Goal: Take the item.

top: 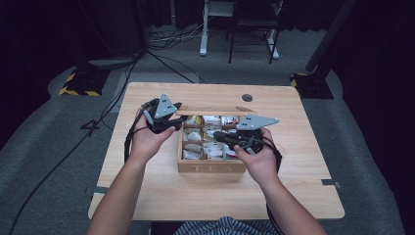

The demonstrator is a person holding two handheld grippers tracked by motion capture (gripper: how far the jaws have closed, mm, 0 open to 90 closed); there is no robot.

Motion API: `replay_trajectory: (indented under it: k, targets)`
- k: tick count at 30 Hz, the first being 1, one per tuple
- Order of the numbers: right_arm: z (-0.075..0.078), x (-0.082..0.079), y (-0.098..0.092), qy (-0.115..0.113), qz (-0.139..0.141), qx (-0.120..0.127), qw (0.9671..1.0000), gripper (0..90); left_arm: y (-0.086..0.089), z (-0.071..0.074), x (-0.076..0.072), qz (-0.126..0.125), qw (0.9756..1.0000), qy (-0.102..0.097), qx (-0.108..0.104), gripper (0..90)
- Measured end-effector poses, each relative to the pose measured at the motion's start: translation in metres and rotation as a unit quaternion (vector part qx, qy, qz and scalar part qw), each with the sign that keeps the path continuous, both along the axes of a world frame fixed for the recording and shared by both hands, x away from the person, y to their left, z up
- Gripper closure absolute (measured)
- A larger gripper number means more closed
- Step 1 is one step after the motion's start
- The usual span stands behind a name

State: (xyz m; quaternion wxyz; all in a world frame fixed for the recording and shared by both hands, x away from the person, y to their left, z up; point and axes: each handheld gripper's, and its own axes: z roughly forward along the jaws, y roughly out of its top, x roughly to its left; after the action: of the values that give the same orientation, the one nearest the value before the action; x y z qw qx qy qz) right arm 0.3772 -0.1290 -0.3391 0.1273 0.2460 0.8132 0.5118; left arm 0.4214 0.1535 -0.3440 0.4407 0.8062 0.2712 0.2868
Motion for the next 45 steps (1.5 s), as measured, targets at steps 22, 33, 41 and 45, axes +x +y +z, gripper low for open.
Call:
replay_trajectory:
  k: [22,33,41,45]
  targets:
    - [0.019,-0.008,-0.070,-0.017,-0.079,0.024,0.9964,90.0,0.000,0.001,0.001,0.000,1.0000,0.003,-0.002,55.6]
    - [0.022,-0.021,-0.106,-0.024,-0.118,0.032,0.9922,90.0,-0.001,0.001,0.001,0.002,1.0000,0.002,0.001,55.7]
    - [0.022,-0.027,-0.126,-0.024,-0.139,0.034,0.9894,90.0,-0.001,0.001,0.001,0.001,1.0000,0.002,0.000,55.7]
    - [0.019,-0.031,-0.136,-0.020,-0.154,0.028,0.9875,90.0,-0.001,0.001,0.001,0.001,1.0000,0.002,0.000,55.7]
